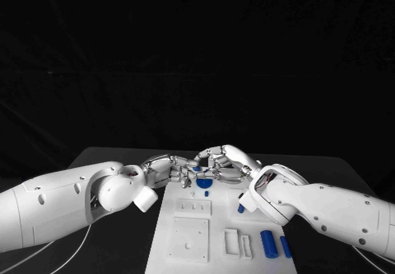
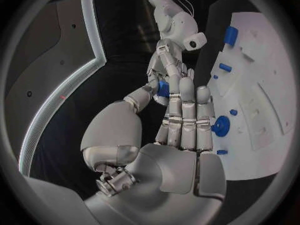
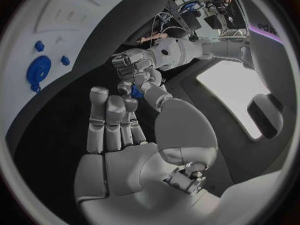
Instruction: Assemble the parts on the task board
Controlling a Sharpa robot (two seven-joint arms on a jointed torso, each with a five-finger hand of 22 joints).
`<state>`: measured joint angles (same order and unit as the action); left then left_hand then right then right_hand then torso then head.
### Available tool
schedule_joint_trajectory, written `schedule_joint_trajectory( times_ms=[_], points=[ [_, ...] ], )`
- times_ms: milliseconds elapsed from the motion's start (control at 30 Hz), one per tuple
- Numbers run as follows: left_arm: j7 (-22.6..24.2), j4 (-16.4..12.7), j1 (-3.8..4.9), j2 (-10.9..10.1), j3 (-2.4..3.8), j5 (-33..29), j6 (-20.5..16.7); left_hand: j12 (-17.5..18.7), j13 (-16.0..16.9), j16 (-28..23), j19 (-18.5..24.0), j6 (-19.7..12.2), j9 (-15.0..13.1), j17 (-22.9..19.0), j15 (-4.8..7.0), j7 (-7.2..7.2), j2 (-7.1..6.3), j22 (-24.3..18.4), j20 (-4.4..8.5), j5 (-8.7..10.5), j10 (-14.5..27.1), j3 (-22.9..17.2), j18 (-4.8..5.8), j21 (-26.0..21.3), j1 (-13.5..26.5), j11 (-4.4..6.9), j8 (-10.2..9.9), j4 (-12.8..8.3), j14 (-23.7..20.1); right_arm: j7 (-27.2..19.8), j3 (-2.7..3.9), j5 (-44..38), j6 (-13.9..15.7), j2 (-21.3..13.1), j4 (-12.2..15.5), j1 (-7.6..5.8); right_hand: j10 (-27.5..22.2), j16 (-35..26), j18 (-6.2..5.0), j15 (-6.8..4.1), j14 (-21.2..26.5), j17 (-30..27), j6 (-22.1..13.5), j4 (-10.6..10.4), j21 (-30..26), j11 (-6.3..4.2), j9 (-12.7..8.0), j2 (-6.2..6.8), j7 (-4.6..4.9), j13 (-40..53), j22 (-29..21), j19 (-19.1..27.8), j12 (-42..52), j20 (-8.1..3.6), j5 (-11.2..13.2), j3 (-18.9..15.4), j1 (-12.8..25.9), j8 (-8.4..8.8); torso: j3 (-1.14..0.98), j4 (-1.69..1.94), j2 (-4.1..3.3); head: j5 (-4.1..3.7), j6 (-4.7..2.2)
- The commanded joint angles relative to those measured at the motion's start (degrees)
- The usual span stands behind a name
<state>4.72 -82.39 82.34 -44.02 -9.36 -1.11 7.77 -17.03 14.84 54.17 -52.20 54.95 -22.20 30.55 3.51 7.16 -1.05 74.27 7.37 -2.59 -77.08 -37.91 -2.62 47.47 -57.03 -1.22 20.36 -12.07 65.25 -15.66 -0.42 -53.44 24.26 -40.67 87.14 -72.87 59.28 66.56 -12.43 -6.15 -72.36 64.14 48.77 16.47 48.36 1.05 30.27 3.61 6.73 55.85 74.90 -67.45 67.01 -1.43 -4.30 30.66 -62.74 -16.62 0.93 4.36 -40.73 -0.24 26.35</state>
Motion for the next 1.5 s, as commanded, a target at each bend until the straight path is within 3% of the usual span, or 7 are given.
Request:
schedule_joint_trajectory(
  times_ms=[33, 600, 1133, 1500],
  points=[
    [1.1, -0.1, 0.07, 0.1, 0.07, 0.4, 1.6, -0.2, 0.1, 0.3, 0.2, 0.7, -1.3, 0.1, 0.29, -0.42, 1.59, 0.1, 1.78, -0.21, -0.2, -1.5, -0.89, 0.3, -0.8, 0.12, 0.7, 1.0, -0.2, -0.5, 0.01, 0.8, -1.1, 0.0, -0.1, 0.06, -3.4, 0.2, -2.57, -0.48, 0.1, 0.1, 9.9, 0.0, 0.4, -1.55, 0.1, -0.96, -0.96, -0.1, 1.0, 0.0, 0.3, -0.32, 1.1, 1.1, 0.1, -0.45, 0.03, 0.06, -0.01, -0.02, 0.04],
    [1.1, 0.2, 0.03, 0.3, 0.07, 0.8, 1.3, -0.3, 0.2, 0.4, 0.3, 0.7, -1.4, 0.2, 0.31, -0.42, 1.62, 0.1, 1.80, -0.21, -0.2, -1.5, -0.84, 0.3, -0.9, 0.13, 0.7, 0.9, -0.3, -1.0, 0.01, 1.7, -2.2, 0.0, 0.3, 0.16, -3.0, 0.3, -2.57, -0.96, 0.0, 0.1, 11.3, -0.1, 0.6, -2.08, 0.8, -2.05, -1.54, -0.3, 1.1, -0.2, 0.4, -0.37, 1.4, 3.4, 0.9, -1.31, 0.04, 0.07, -0.04, -0.05, 0.24],
    [0.6, 0.5, -0.01, 0.3, 0.06, 0.7, -0.4, -0.3, 0.4, 0.7, 0.5, 0.4, -1.4, 0.3, 0.33, -0.33, 1.24, 0.1, 1.84, -0.21, 0.0, -1.4, -0.76, 0.5, -0.8, 0.09, 0.6, 0.7, -0.5, 0.9, 0.02, 2.1, -0.7, -0.2, 1.4, 0.46, -1.9, 0.6, -2.57, -1.80, -0.3, 0.3, 12.4, 0.2, 1.1, -2.98, 4.2, -2.70, -2.48, 1.2, 1.1, -0.5, 2.6, -0.77, 1.5, 4.7, 2.6, -3.67, 0.03, 0.06, 0.03, -0.07, 0.25],
    [0.3, 0.6, -0.01, 0.2, 0.06, 0.7, -0.9, -0.3, 0.5, 0.9, 0.7, 0.0, -1.4, 0.4, 0.35, -0.23, 0.76, 0.2, 1.86, -0.21, 0.2, -1.4, -0.68, 0.6, -0.8, 0.01, 0.5, 0.6, -0.6, 1.0, 0.03, 2.5, 0.5, -0.4, 1.6, 0.54, -1.8, 0.6, -2.57, -1.95, -0.3, 0.3, 12.4, 0.2, 1.2, -3.12, 5.1, -2.56, -2.61, 1.5, 1.1, -0.6, 3.0, -0.94, 1.5, 5.5, 2.7, -4.00, 0.06, 0.09, 0.02, -0.03, 0.15]
  ],
)
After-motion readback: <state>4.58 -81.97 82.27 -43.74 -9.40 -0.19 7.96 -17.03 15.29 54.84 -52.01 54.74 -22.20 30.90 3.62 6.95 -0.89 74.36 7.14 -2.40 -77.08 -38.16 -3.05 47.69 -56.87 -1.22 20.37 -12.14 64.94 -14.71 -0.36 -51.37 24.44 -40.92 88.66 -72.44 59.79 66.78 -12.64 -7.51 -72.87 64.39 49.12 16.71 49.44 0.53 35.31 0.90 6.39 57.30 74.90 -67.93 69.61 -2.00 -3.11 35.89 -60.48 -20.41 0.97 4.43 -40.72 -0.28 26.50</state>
